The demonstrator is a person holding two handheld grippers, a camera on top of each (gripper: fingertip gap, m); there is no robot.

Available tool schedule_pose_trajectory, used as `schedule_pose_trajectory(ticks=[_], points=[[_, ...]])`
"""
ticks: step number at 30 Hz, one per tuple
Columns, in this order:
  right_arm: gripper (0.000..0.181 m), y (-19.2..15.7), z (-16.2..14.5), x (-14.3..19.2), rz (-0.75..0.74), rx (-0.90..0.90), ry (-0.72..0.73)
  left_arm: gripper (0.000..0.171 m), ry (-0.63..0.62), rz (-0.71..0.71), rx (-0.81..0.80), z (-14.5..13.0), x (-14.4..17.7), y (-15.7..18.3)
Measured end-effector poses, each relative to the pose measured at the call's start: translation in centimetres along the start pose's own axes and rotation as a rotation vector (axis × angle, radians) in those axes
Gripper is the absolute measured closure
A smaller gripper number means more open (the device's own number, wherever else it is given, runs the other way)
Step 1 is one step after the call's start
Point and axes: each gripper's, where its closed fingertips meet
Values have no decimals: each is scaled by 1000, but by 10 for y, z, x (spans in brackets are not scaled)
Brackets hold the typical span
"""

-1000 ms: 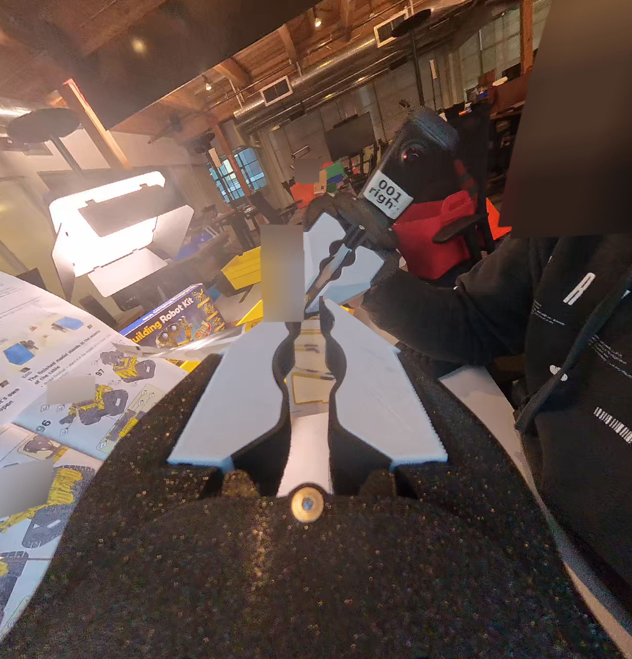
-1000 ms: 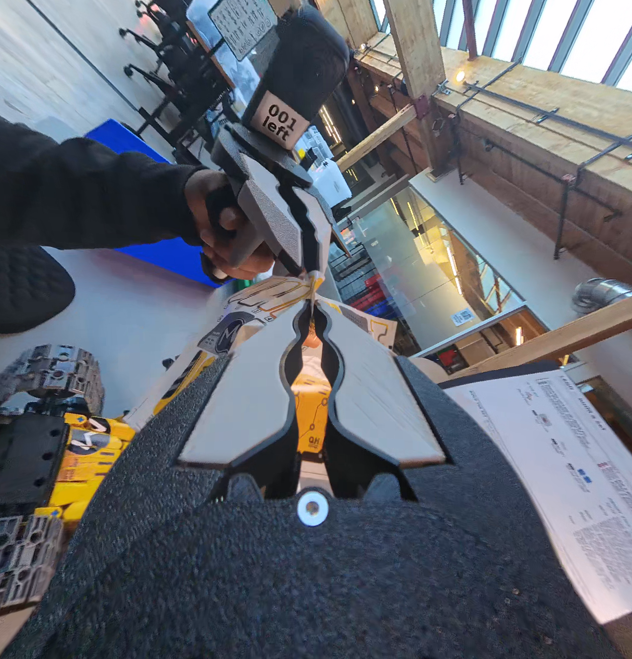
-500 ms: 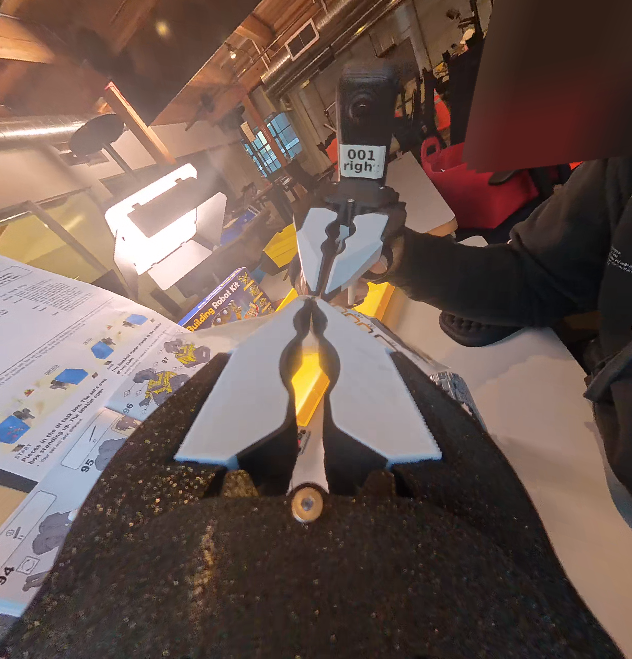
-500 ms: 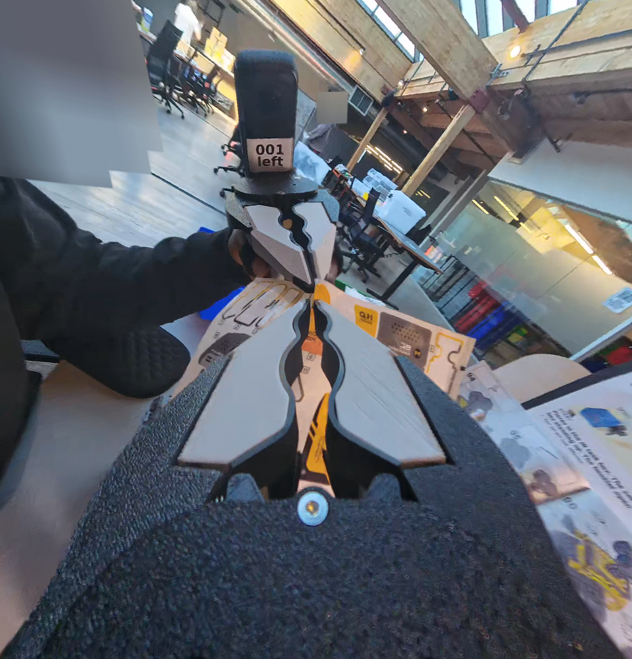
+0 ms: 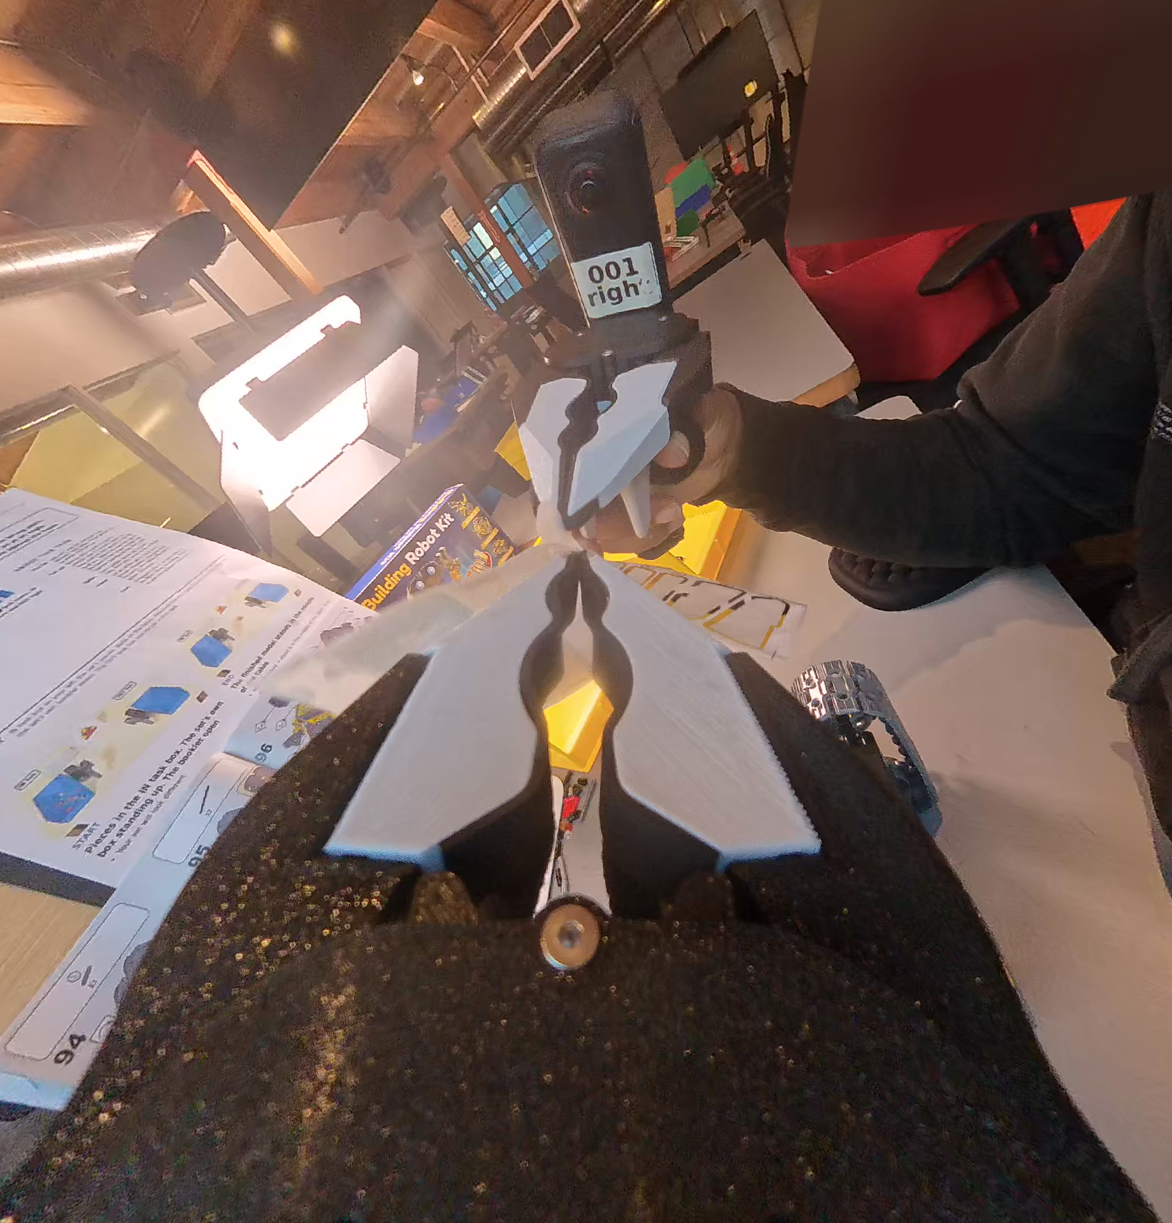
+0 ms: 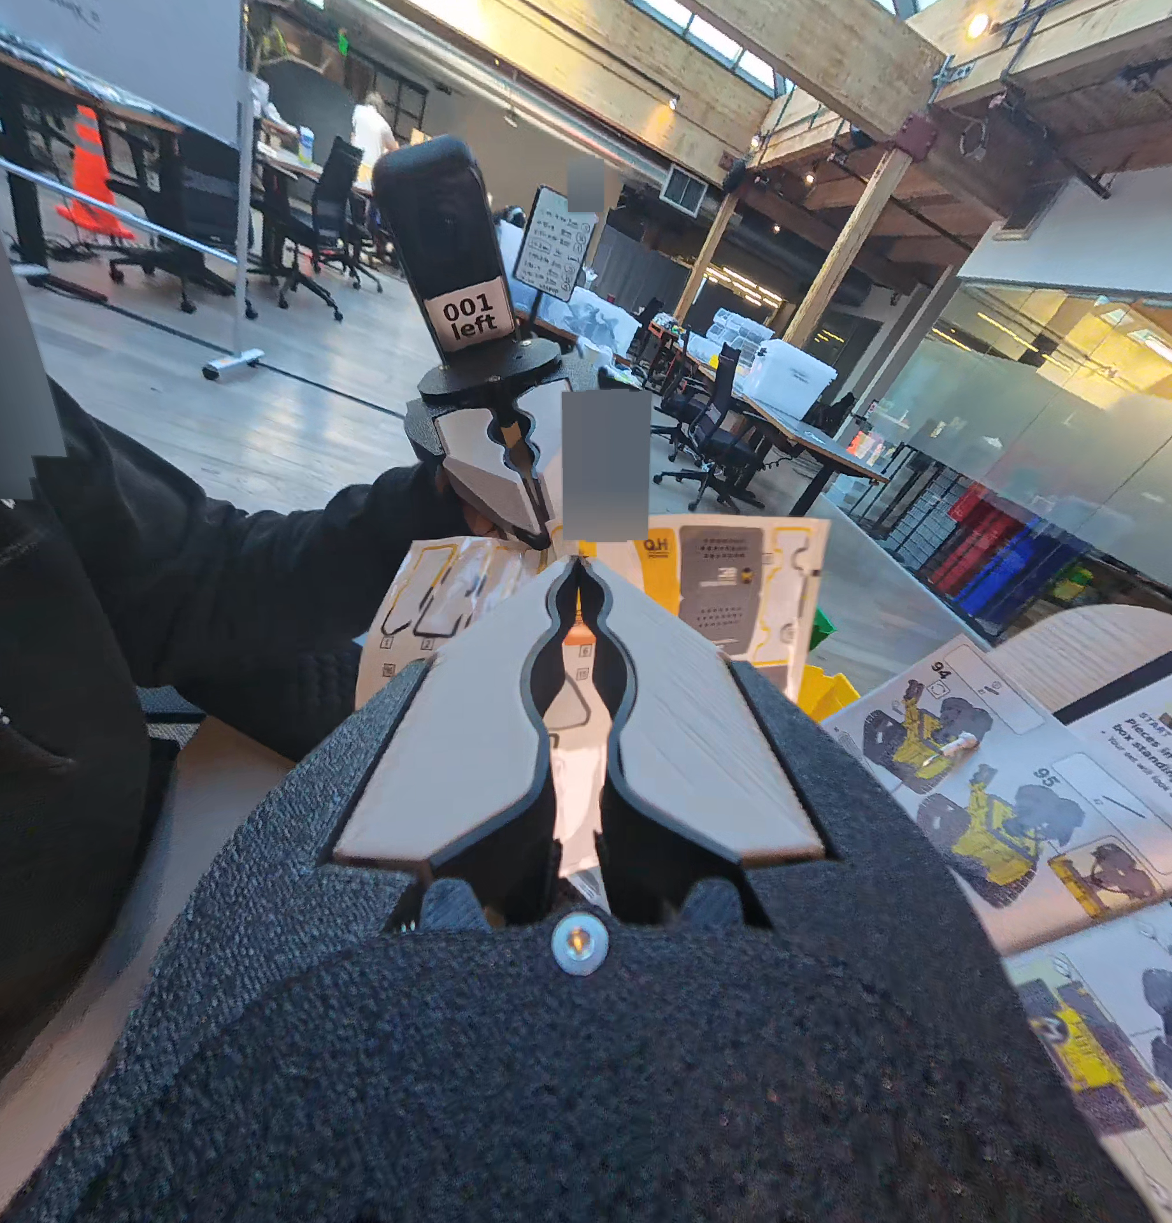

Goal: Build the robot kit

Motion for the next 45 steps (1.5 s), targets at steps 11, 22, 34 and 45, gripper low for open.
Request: schedule_pose_trajectory(ticks=[11,22,34,45], points=[[181,22,14,17,78,-219,209,171,-110,59,294,-38,4,-44],[181,37,2,17,63,-271,197,171,-892,18,705,-236,65,-36],[181,42,-12,6,43,-269,147,132,-1306,265,731,-317,119,-53],[181,60,-13,7,-296,27,103,124,16,-75,393,-45,-14,-41]])
Point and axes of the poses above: each gripper's, where its closed fingertips meet, x back along the fingers, z out of its top, y = z × x across the jaws, and after that the axes turned 15 degrees about -y, right-handed
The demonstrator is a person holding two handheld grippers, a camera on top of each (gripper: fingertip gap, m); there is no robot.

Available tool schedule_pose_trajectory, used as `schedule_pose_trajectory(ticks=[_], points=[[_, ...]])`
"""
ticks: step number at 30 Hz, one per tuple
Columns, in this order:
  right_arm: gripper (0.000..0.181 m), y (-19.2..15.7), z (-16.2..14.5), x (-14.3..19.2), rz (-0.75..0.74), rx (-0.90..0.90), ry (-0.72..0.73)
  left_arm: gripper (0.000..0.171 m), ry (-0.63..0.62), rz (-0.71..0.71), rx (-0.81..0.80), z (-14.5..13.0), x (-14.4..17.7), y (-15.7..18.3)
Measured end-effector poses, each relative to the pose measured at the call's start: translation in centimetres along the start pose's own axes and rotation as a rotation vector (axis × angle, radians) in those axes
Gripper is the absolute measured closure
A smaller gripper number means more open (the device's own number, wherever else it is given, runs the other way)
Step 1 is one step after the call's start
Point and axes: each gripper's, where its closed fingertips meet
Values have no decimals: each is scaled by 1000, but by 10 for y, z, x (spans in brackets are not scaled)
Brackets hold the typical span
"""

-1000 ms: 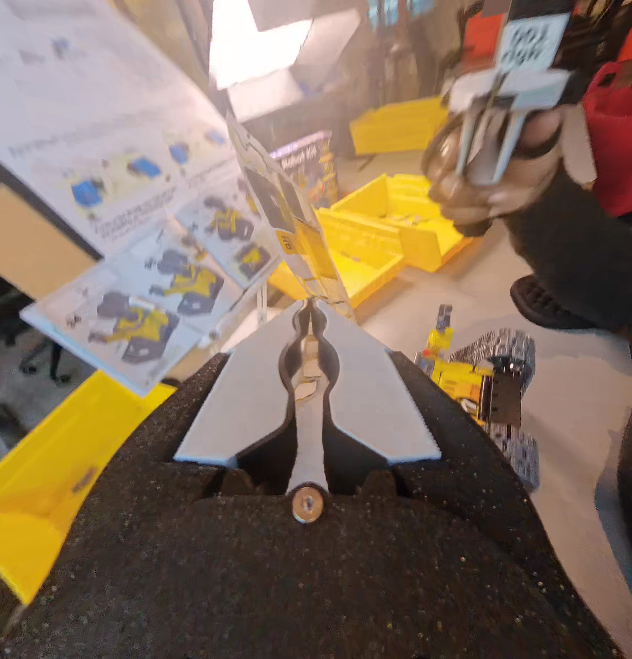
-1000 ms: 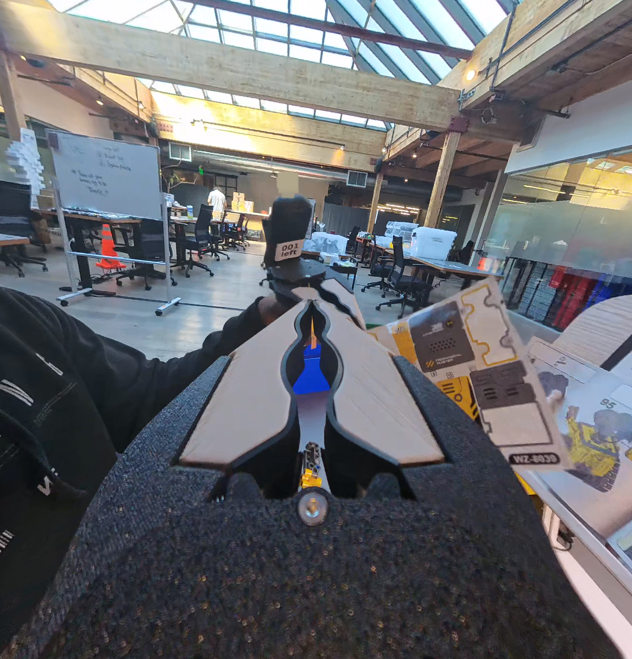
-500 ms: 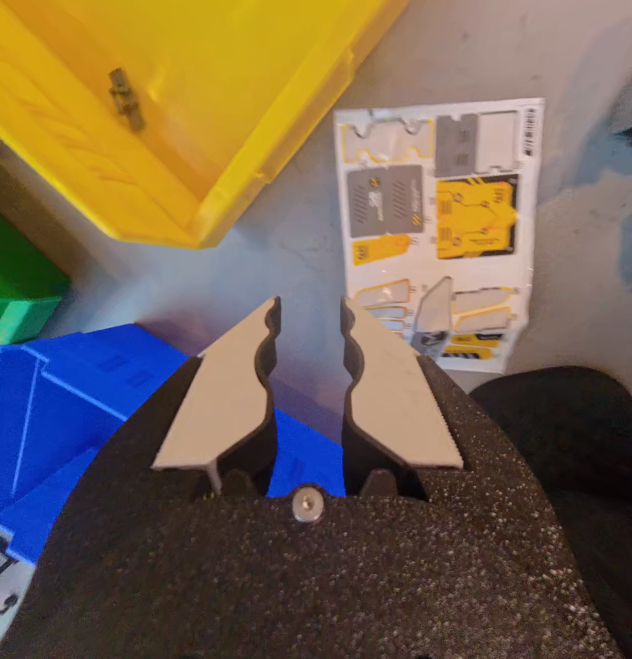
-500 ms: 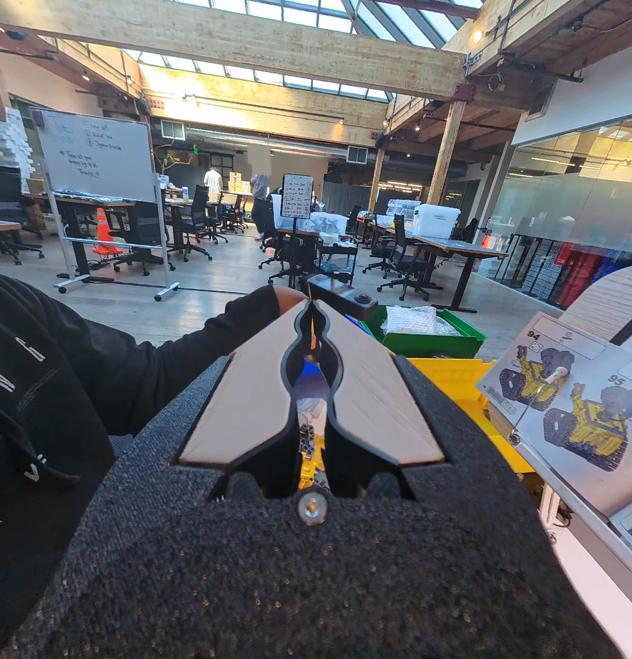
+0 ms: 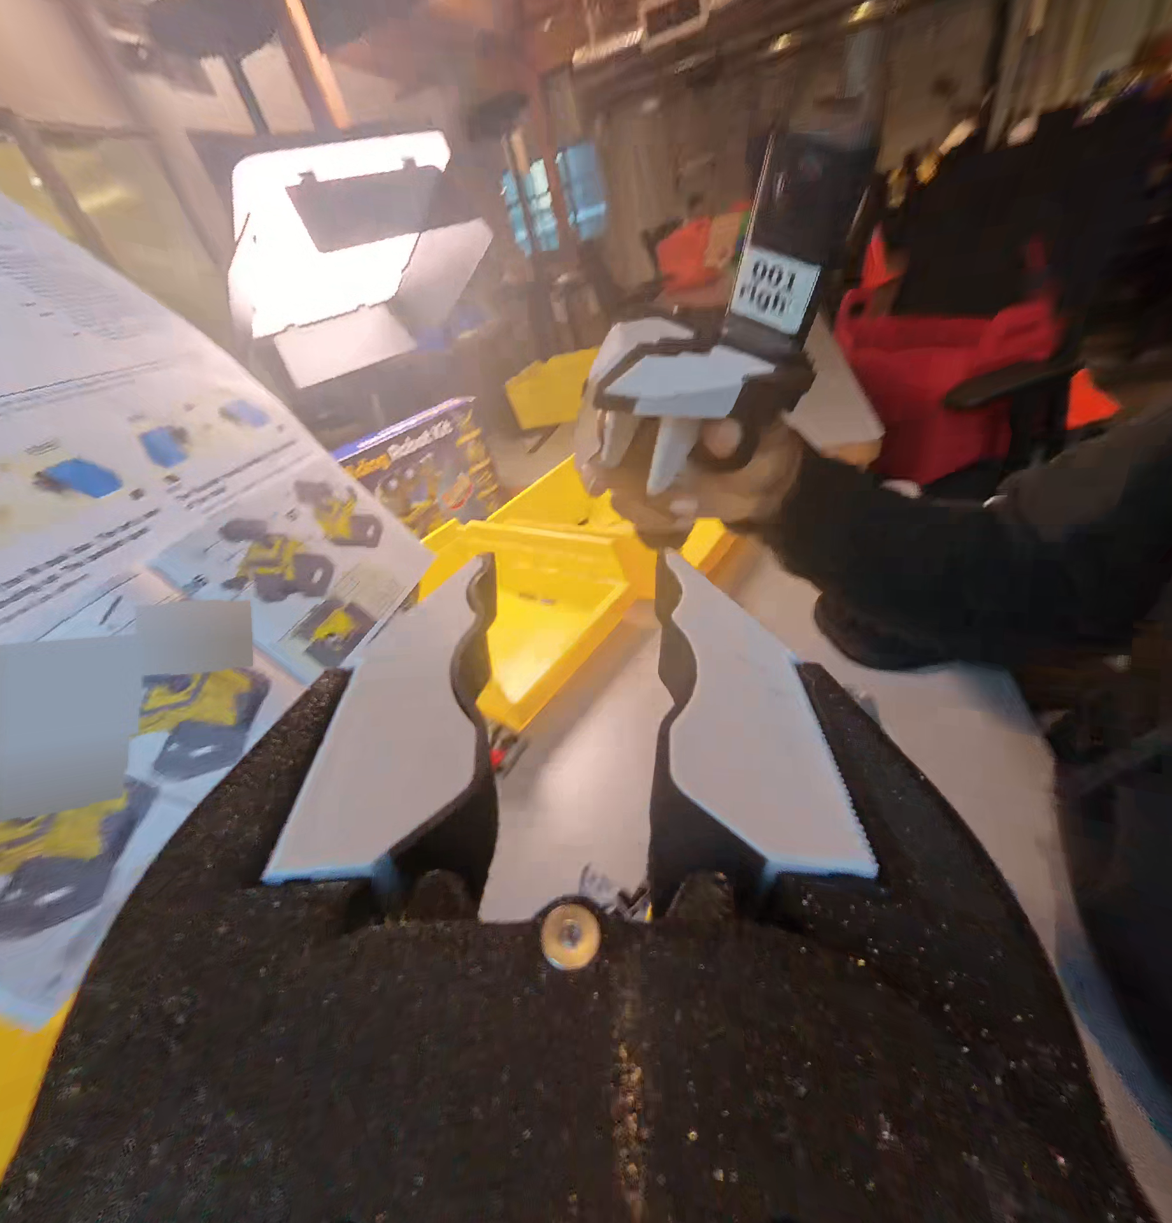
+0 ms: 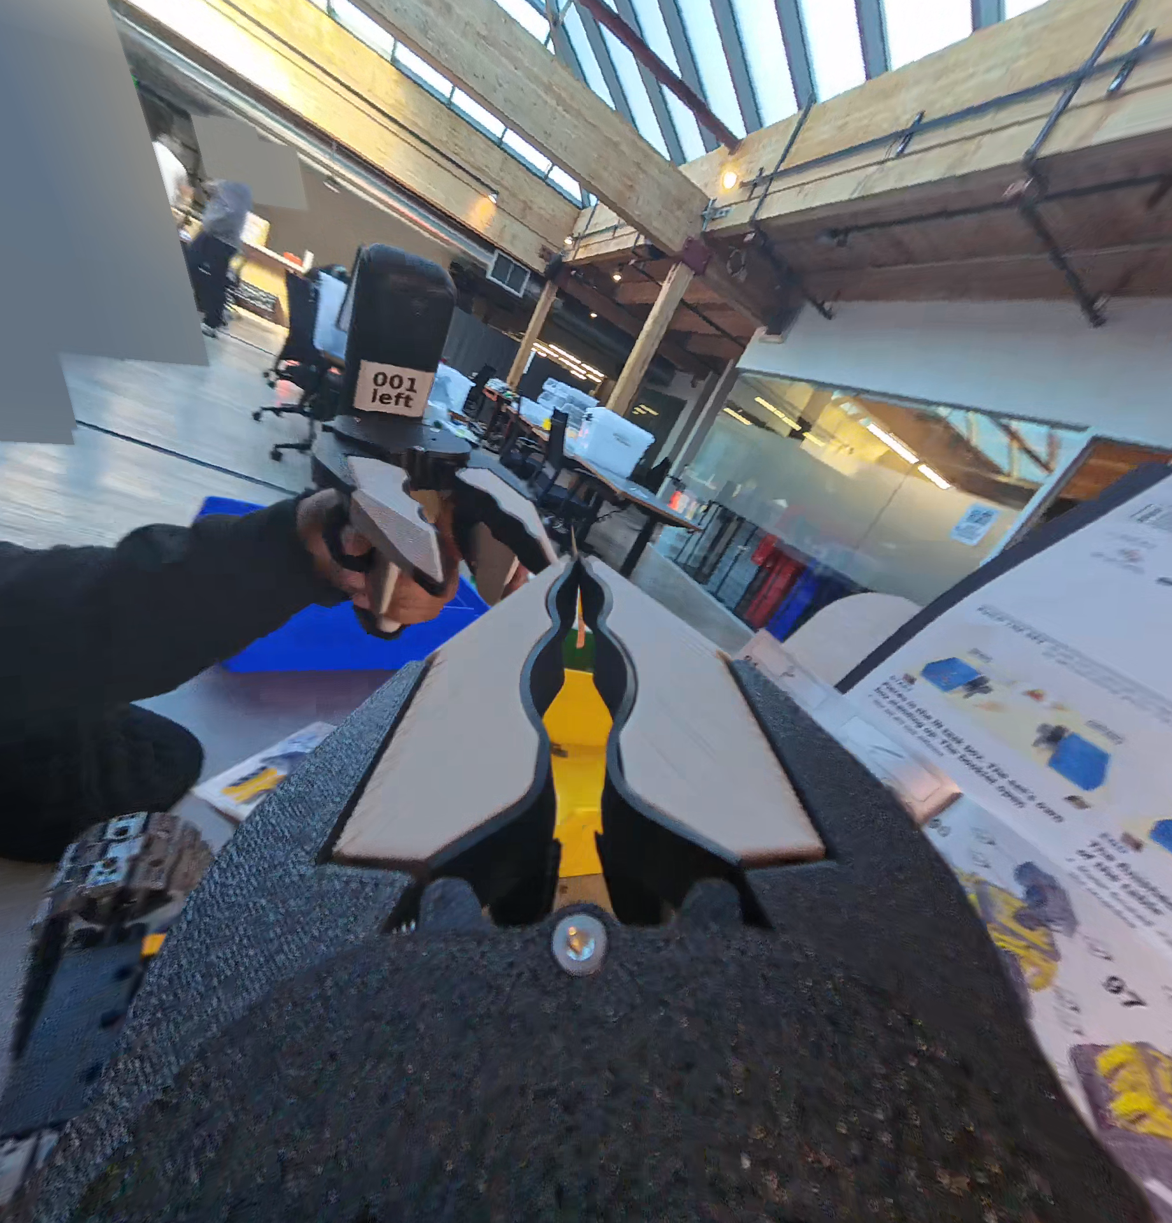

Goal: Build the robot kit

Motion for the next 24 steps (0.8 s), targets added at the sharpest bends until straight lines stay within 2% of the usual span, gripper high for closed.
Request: schedule_pose_trajectory(ticks=[3,5,7,12,15,24], points=[[181,4,5,4,-152,176,22,115,199,-232,185,20,-2,11],[181,6,4,5,-264,322,11,123,297,-327,307,29,0,8],[181,7,1,3,-369,459,-16,132,344,-349,408,31,-3,1],[181,4,-7,-4,-543,727,-66,139,357,-381,530,29,-11,-5],[181,-1,-13,-9,-586,835,-92,145,309,-352,554,24,-18,-5],[181,-9,-22,-17,-600,919,-110,152,292,-363,605,18,-22,-8]])
Point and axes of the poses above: each gripper's, where its closed fingertips meet, x back along the fingers, z out of its top, y = z × x across the jaws, and after that the axes turned 15 degrees about -y, right-handed
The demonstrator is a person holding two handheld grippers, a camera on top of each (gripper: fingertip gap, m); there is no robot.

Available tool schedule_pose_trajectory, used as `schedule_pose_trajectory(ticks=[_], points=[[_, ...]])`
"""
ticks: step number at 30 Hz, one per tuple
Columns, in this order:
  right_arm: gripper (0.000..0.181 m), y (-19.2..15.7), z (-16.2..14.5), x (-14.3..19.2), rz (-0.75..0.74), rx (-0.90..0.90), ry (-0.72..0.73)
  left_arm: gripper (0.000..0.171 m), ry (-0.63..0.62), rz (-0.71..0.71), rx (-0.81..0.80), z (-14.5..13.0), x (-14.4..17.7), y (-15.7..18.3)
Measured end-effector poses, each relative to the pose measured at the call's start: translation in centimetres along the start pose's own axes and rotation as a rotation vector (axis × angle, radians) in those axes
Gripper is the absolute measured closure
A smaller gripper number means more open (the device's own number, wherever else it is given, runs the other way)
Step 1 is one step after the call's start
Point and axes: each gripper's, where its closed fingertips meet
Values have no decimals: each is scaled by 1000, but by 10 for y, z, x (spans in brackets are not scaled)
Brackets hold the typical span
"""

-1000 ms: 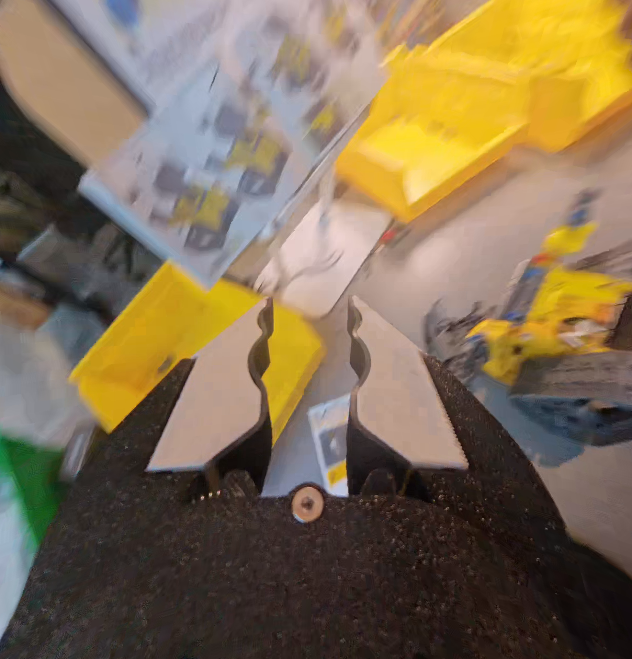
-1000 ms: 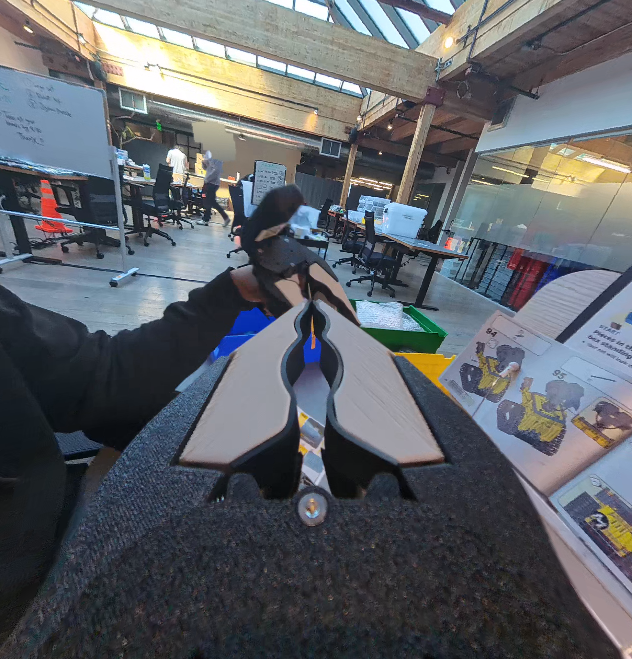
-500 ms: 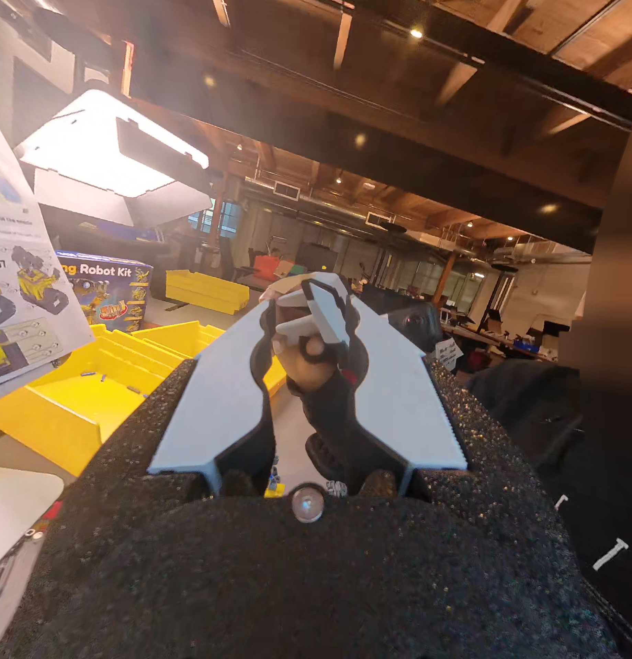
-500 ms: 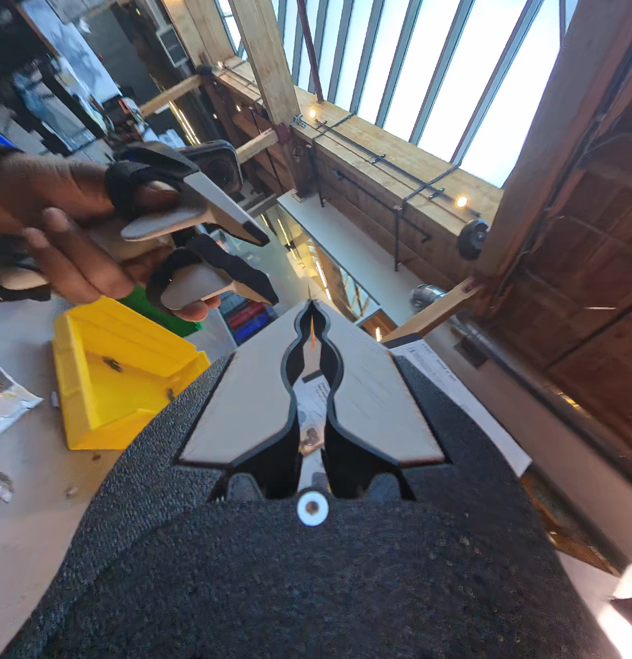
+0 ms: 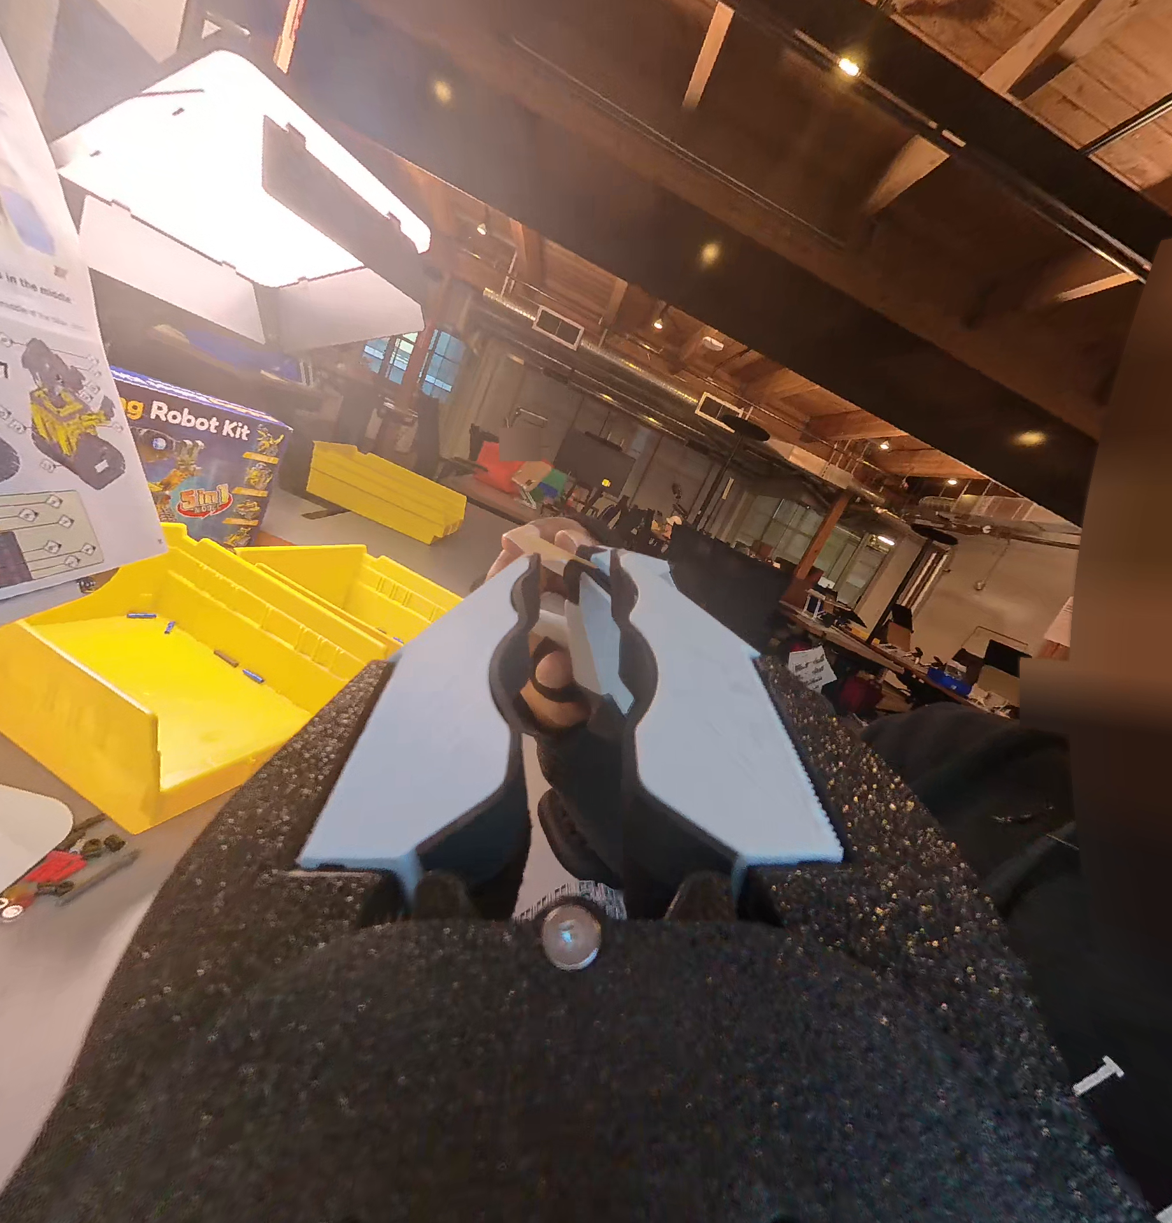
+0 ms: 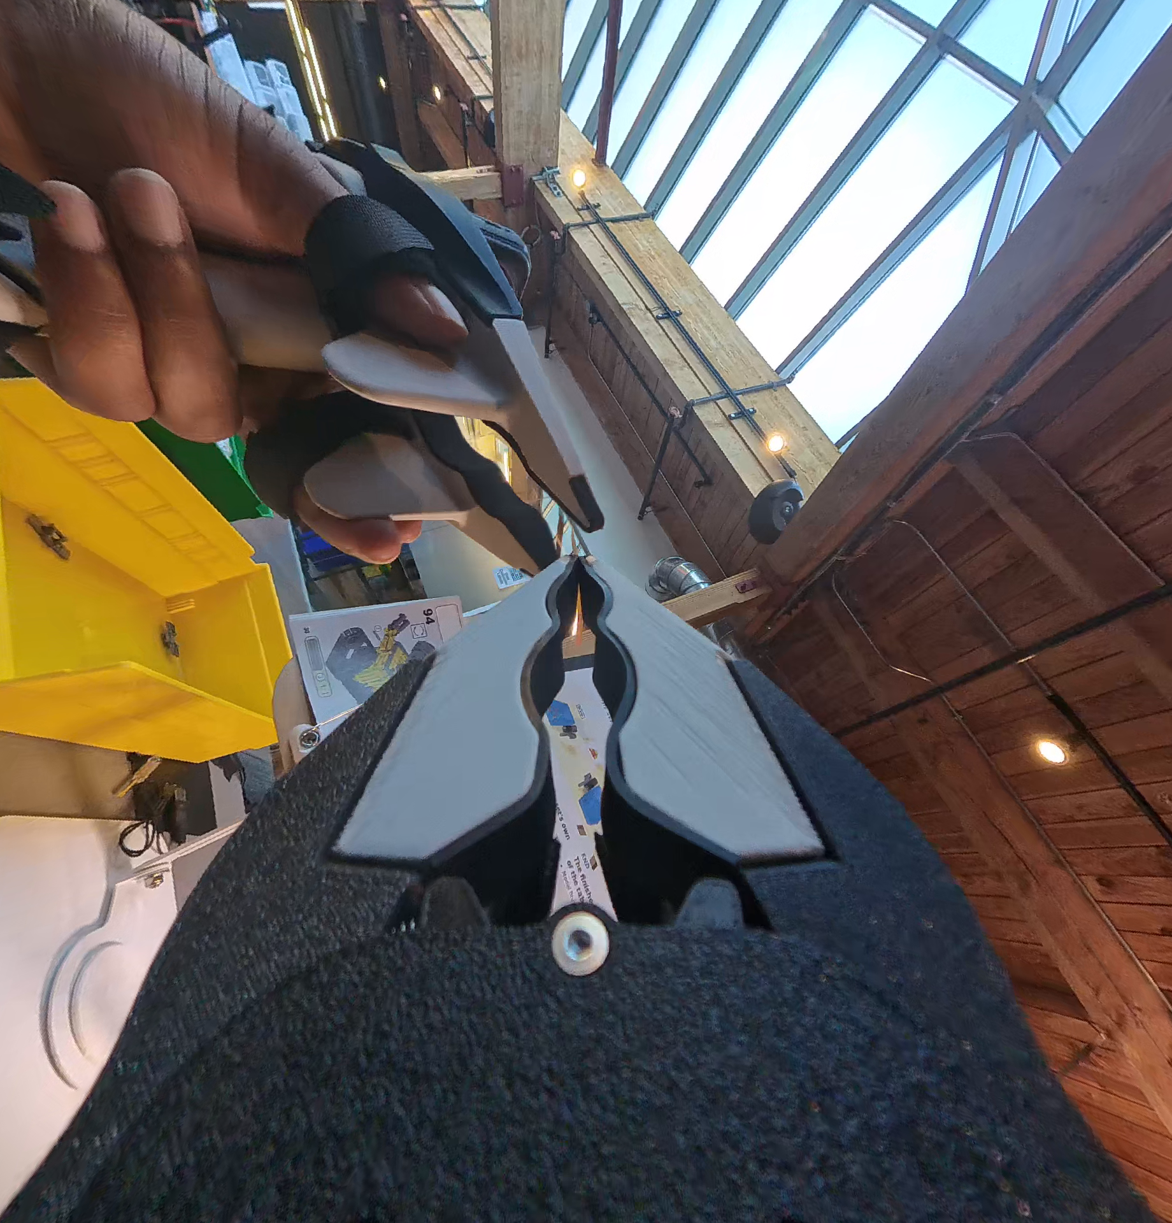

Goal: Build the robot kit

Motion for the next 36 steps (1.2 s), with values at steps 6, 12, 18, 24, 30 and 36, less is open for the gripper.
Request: schedule_pose_trajectory(ticks=[6,12,18,24,30,36], points=[[181,-4,0,-1,5,11,-3,161,-6,30,3,-1,0,-5],[181,-8,-3,-2,11,17,-12,171,-12,45,-10,-2,0,-6],[181,-10,-5,-3,17,21,-19,171,-29,73,-28,-3,1,-9],[174,-15,-6,-3,79,-36,-7,171,-56,160,-86,-2,8,-18],[164,-22,-5,6,431,-403,81,171,-236,121,-158,-20,20,-6],[164,-37,3,36,893,-684,161,171,-466,126,-279,-54,21,3]])
Point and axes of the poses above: each gripper's, where its closed fingertips meet, x back along the fingers, z out of its top, y = z × x across the jaws, and after that the axes turned 15 degrees about -y, right-handed
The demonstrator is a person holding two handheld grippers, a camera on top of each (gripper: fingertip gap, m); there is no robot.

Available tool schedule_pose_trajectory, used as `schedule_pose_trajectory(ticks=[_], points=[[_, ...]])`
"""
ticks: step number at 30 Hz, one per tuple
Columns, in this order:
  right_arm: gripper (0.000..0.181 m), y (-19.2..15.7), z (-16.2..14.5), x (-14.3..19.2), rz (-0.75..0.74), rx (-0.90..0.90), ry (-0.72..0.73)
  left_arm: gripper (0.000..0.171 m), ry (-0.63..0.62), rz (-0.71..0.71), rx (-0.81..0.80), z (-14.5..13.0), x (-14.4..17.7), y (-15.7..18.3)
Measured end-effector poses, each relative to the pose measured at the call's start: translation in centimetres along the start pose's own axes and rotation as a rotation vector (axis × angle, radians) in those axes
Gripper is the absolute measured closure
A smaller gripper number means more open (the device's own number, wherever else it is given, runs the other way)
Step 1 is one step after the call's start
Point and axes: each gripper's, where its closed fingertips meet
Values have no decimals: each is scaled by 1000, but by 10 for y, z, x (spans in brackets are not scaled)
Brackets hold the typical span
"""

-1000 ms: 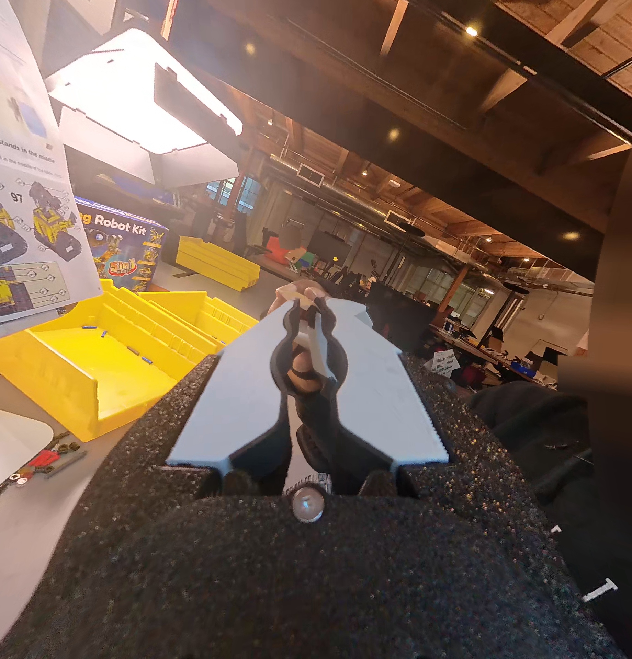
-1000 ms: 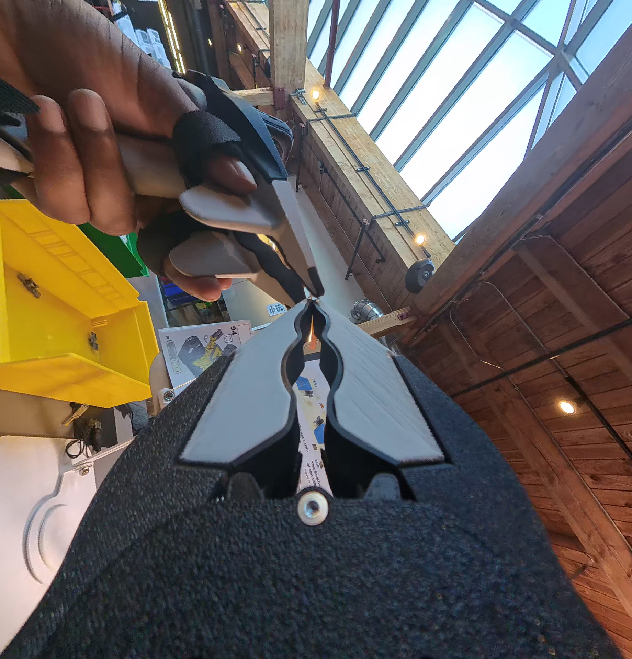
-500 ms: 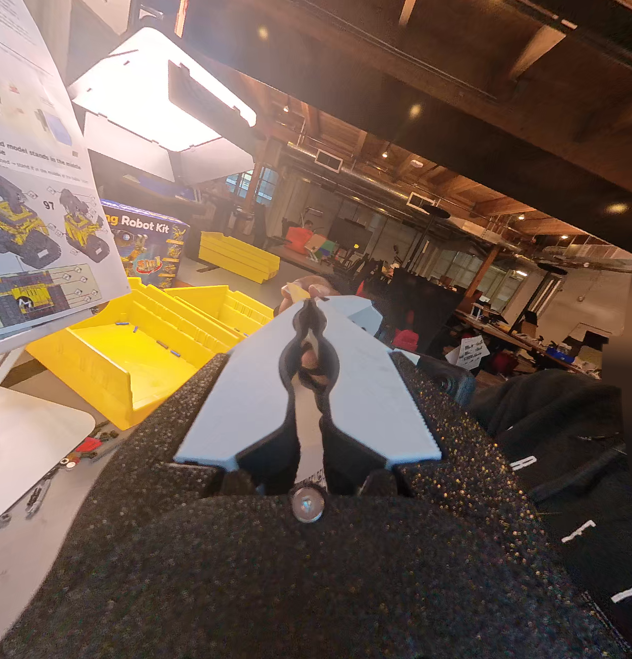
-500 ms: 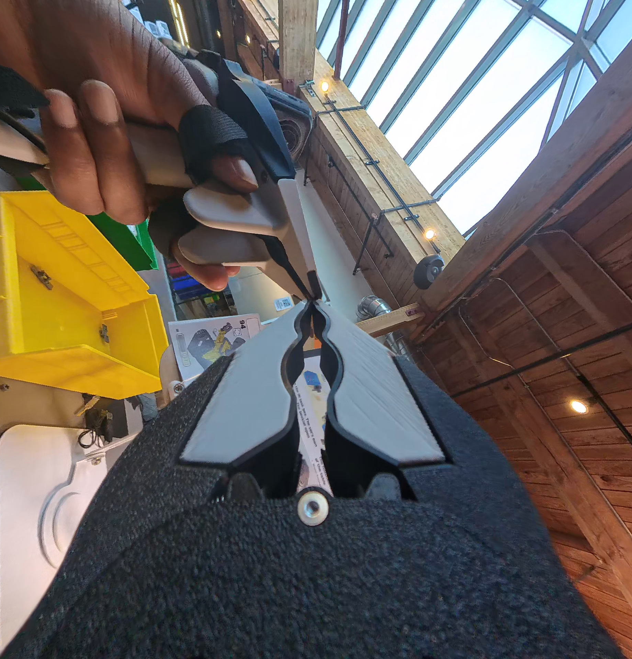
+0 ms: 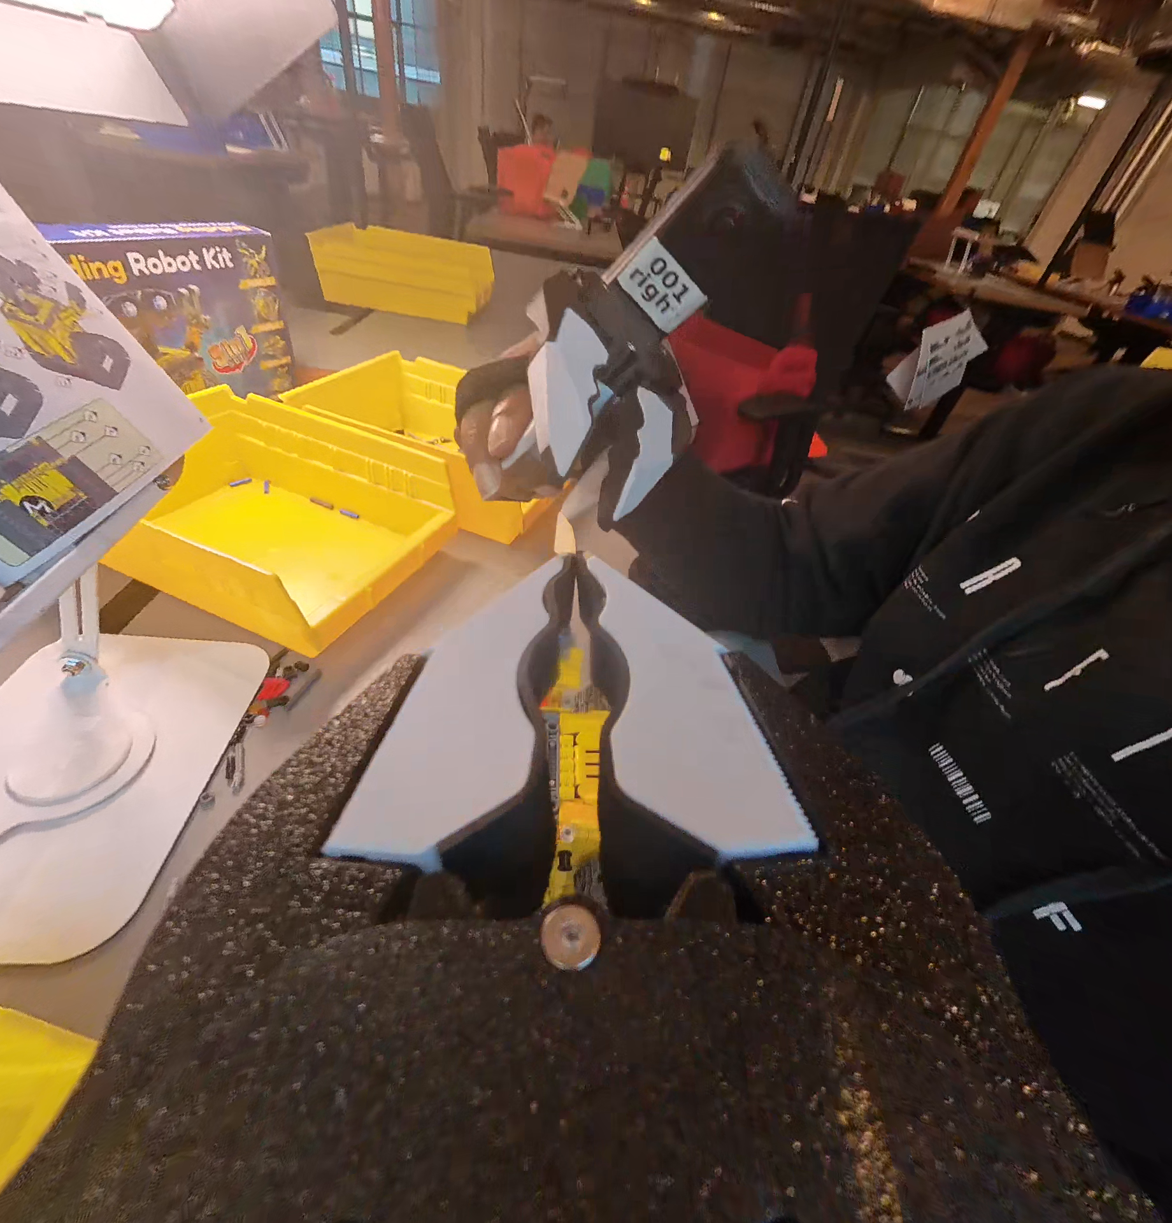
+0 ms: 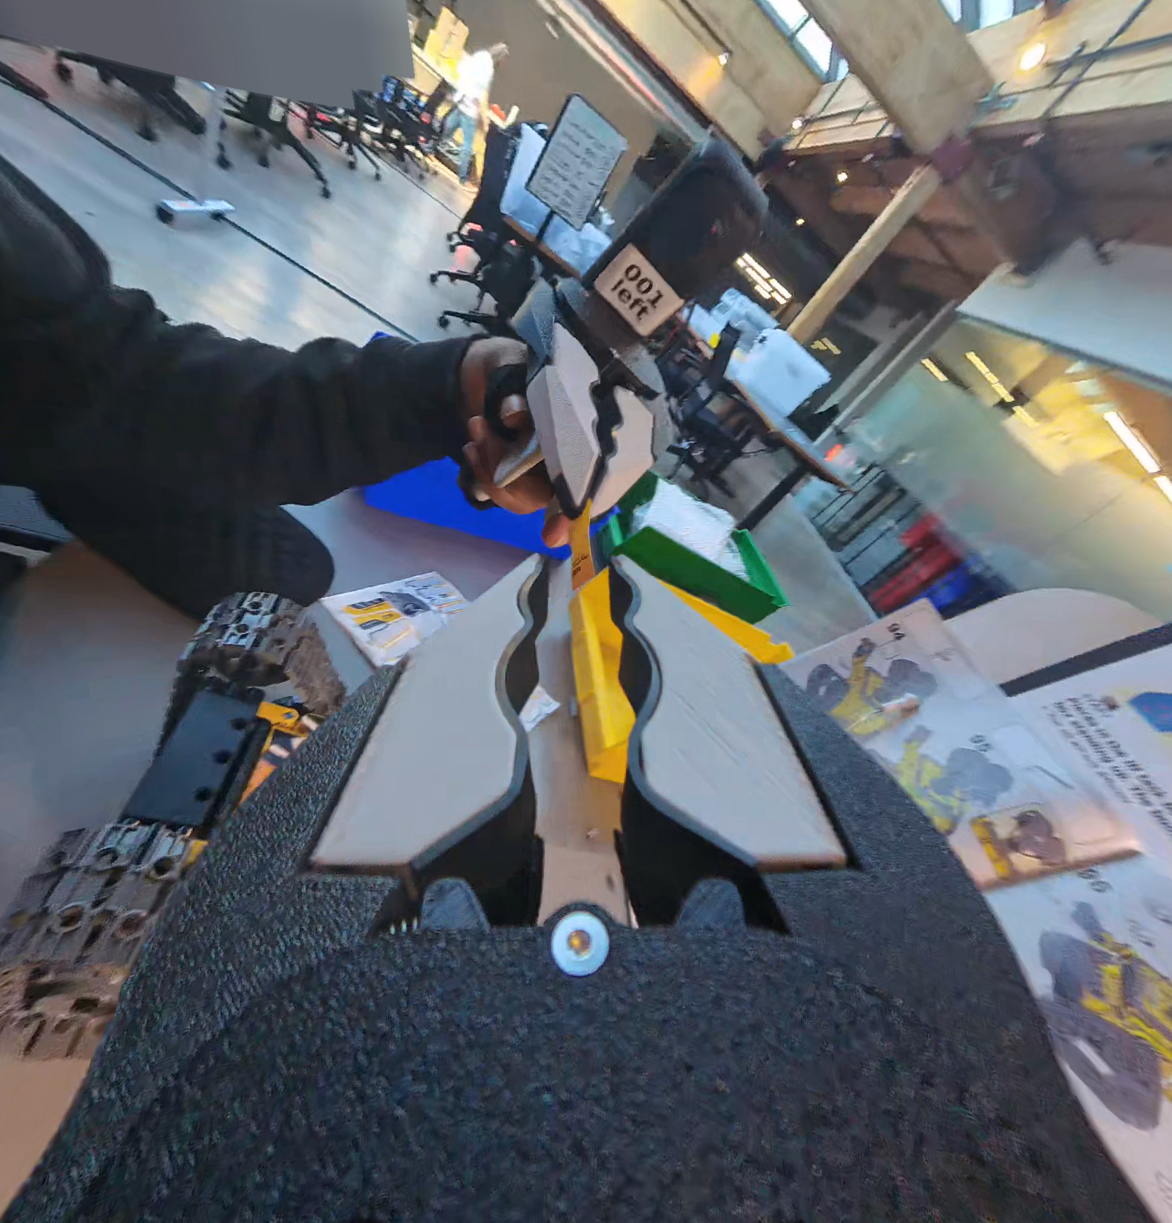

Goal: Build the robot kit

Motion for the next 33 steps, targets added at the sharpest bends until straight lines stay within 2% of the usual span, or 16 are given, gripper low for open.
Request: schedule_pose_trajectory(ticks=[3,10,15,20,24,29,33], points=[[166,-8,-5,-4,67,-27,-32,171,-40,4,-18,-5,-5,2],[181,-7,-16,-10,73,-49,-79,171,-53,33,-20,-7,-7,-2],[181,-4,-14,-9,86,-92,-60,171,-37,61,-16,-4,-6,-7],[181,5,-16,-8,106,-212,-55,171,24,123,-9,4,4,-16],[181,15,-6,-1,133,-335,45,170,108,150,-15,16,15,-19],[181,21,7,7,158,-397,148,156,213,82,-11,29,19,-10],[181,24,10,8,152,-413,172,156,244,60,-21,36,12,-5]])
Point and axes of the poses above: each gripper's, where its closed fingertips meet, x back along the fingers, z out of its top, y = z × x across the jaws, and after that the axes turned 15 degrees about -y, right-handed
